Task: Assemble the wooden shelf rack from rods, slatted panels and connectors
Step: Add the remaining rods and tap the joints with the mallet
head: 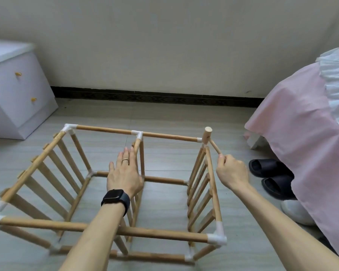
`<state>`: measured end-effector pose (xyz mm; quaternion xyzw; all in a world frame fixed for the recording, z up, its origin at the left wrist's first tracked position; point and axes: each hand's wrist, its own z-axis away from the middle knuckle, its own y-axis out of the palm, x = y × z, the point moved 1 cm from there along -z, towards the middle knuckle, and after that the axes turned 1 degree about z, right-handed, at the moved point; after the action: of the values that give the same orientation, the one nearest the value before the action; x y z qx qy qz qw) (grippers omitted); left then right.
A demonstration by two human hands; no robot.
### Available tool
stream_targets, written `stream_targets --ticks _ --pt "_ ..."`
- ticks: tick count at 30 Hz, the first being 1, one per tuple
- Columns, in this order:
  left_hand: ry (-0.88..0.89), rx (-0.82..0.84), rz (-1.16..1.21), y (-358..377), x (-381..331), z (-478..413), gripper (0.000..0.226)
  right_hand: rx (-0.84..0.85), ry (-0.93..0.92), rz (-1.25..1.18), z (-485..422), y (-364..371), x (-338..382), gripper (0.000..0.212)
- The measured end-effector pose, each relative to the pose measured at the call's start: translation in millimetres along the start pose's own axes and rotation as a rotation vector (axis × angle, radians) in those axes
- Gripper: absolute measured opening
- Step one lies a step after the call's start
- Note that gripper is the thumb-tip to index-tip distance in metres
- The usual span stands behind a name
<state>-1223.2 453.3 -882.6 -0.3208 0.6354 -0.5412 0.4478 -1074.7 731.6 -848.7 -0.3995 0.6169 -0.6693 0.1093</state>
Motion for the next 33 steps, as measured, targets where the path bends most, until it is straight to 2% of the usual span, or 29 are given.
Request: stream_targets --ticks 5,6,9,10,13,14,17,18,20,21,22,24,25,26,28,29,33 --pt "0.064 0.023 -0.035 1.8 0.3 -0.9 0.093 0.103 -0.003 0.119 -14.6 -17.5 10.5 0.048" --pt "0.072 0.027 -0.04 2.6 1.1 -1.1 0.092 0.051 -0.042 0.073 -17.9 -24.1 13.3 0.047" --pt "0.081 0.039 -0.023 3.2 1.4 -1.5 0.083 -0.194 -0.163 -0.302 -12.4 -37.1 16.4 0.038" --pt "0.077 0.034 -0.007 3.3 1.4 -1.2 0.08 -0.199 -0.169 -0.321 -8.0 -37.1 15.4 0.035" --pt "0.074 0.037 0.046 1.5 0.3 -0.6 0.07 0.151 -0.028 0.002 -2.9 -25.3 5.9 0.038" --pt "0.075 0.042 0.055 1.2 0.4 -0.2 0.068 0.165 -0.01 0.041 -5.1 -24.7 4.4 0.041" --pt "0.073 0.055 0.065 0.1 0.7 -0.2 0.065 -0.106 -0.08 -0.231 -6.5 -29.7 7.3 0.041" --pt "0.072 0.059 0.061 -0.2 0.2 0.6 0.065 -0.108 -0.07 -0.227 -7.1 -30.5 8.3 0.04" --pt "0.068 0.055 0.057 -0.1 -0.1 1.6 0.065 0.127 -0.012 -0.039 -7.5 -25.7 8.8 0.043" --pt "0.067 0.059 0.061 -0.7 -0.5 1.6 0.066 0.157 0.013 0.02 -8.8 -26.3 8.4 0.045" --pt "0.069 0.063 0.061 -1.1 -0.8 1.6 0.066 0.121 -0.006 0.007 -10.9 -26.0 6.5 0.045" --pt "0.064 0.059 0.06 -0.5 -0.6 0.7 0.067 -0.084 -0.069 -0.198 -11.4 -28.2 8.0 0.042" --pt "0.062 0.062 0.06 -0.7 -0.6 0.8 0.067 -0.114 -0.071 -0.218 -10.9 -28.3 8.6 0.041" --pt "0.062 0.064 0.054 -0.9 -1.0 0.8 0.067 -0.059 -0.054 -0.165 -11.5 -27.3 9.7 0.041" --pt "0.065 0.063 0.043 -0.8 -1.5 1.6 0.068 0.181 0.023 0.059 -12.5 -22.8 8.4 0.046" --pt "0.068 0.068 0.044 -1.5 -1.9 1.8 0.068 0.206 0.047 0.095 -13.7 -24.8 7.1 0.048" --pt "0.056 0.088 0.078 -4.7 -3.9 2.3 0.069 0.092 0.021 -0.028 -11.5 -33.1 9.6 0.048"
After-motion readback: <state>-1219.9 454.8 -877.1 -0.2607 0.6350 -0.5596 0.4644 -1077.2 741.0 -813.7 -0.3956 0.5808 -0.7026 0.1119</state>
